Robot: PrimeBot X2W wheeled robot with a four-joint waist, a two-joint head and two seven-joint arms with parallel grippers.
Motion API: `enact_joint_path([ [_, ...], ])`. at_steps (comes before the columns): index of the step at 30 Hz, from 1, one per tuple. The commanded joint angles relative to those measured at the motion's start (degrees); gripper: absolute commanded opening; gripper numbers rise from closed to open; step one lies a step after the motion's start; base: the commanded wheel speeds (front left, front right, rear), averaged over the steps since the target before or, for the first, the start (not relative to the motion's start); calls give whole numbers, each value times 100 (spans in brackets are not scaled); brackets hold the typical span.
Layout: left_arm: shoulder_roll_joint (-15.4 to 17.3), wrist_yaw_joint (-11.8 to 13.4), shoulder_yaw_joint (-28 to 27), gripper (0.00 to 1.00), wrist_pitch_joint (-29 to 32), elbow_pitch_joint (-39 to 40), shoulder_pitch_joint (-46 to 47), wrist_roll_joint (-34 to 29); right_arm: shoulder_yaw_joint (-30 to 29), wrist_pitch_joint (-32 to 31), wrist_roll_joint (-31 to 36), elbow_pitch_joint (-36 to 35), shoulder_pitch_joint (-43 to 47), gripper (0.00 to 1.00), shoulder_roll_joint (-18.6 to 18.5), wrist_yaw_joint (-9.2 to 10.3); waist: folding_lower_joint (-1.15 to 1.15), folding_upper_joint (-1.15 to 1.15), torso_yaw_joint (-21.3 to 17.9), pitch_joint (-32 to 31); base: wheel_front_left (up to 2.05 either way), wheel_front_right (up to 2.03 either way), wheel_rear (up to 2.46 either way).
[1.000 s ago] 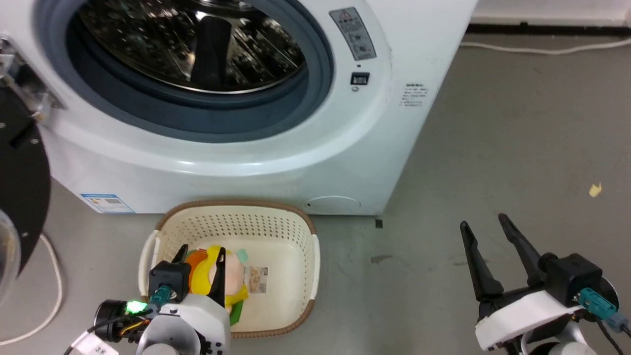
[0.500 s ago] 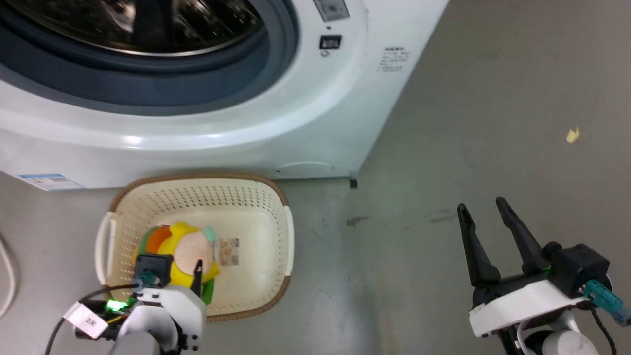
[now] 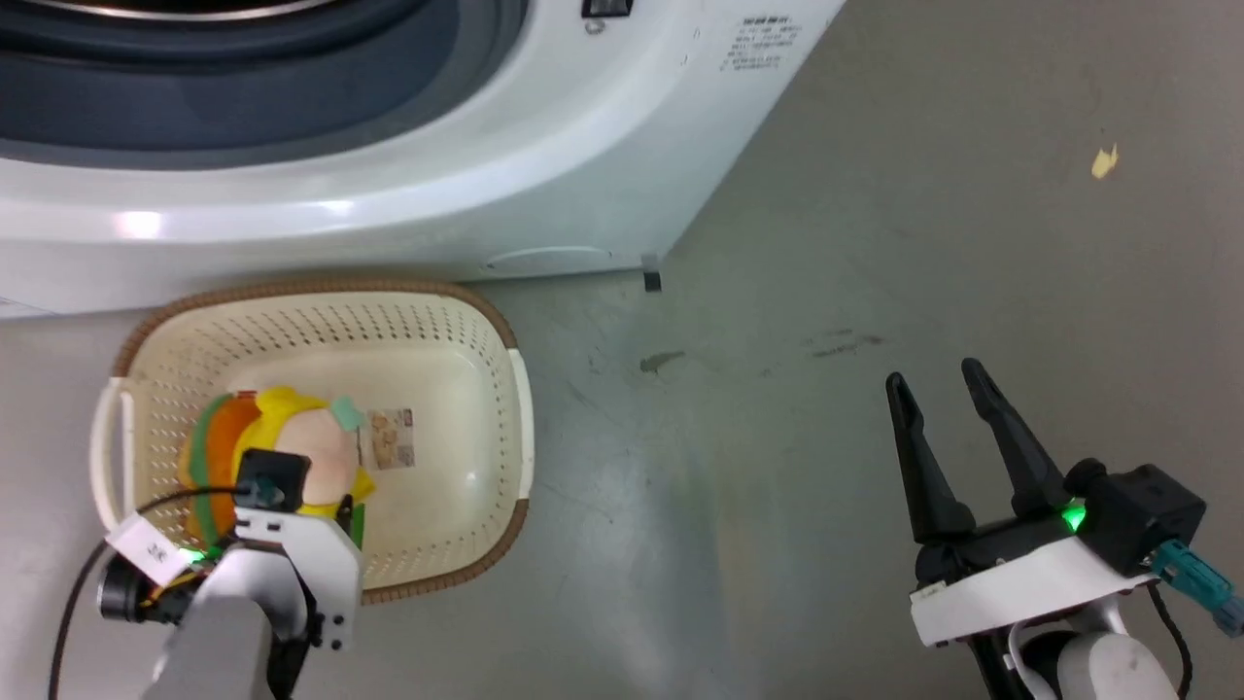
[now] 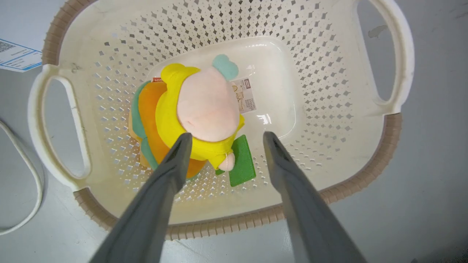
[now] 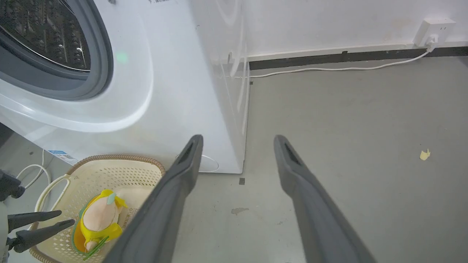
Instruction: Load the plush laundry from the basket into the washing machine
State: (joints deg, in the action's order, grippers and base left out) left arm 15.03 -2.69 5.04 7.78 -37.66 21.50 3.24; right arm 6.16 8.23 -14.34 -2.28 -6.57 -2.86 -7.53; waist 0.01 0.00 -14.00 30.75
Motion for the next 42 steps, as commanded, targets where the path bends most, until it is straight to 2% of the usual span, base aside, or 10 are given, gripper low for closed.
enact_joint_path([
  [1, 83, -13, 30, 100, 61, -154, 200, 19, 38, 60, -84, -39, -110, 100, -1, 2, -1, 0, -59, 141, 0, 0, 0],
  [6, 180, 88, -89, 100, 273, -450, 551, 214, 172, 120, -175, -57, -133, 100, -1, 2, -1, 0, -127, 400, 0, 0, 0],
  [20, 603, 75, 205, 100, 697, -1244, 1543, 242, 318, 311, -430, -111, -323, 100, -1, 3, -1, 0, -368, 1202, 0, 0, 0],
  [21, 621, 61, 216, 39, 697, -1296, 1585, 257, 331, 323, -450, -115, -337, 100, -1, 3, -1, 0, -385, 1252, 0, 0, 0],
  [22, 647, 51, 224, 0, 648, -1329, 1626, 273, 344, 334, -470, -117, -354, 100, -1, 3, -1, 0, -403, 1303, 0, 0, 0],
  [32, 895, 184, 226, 0, 330, -1860, 1811, 474, 521, 453, -676, -36, -641, 100, -1, 3, -1, 0, -693, 1511, 0, 0, 0],
  [42, 447, -30, 364, 0, -574, -2391, 1726, 761, 240, 573, -354, 252, -589, 100, -1, 4, -1, 0, -271, 703, 0, 0, 0],
])
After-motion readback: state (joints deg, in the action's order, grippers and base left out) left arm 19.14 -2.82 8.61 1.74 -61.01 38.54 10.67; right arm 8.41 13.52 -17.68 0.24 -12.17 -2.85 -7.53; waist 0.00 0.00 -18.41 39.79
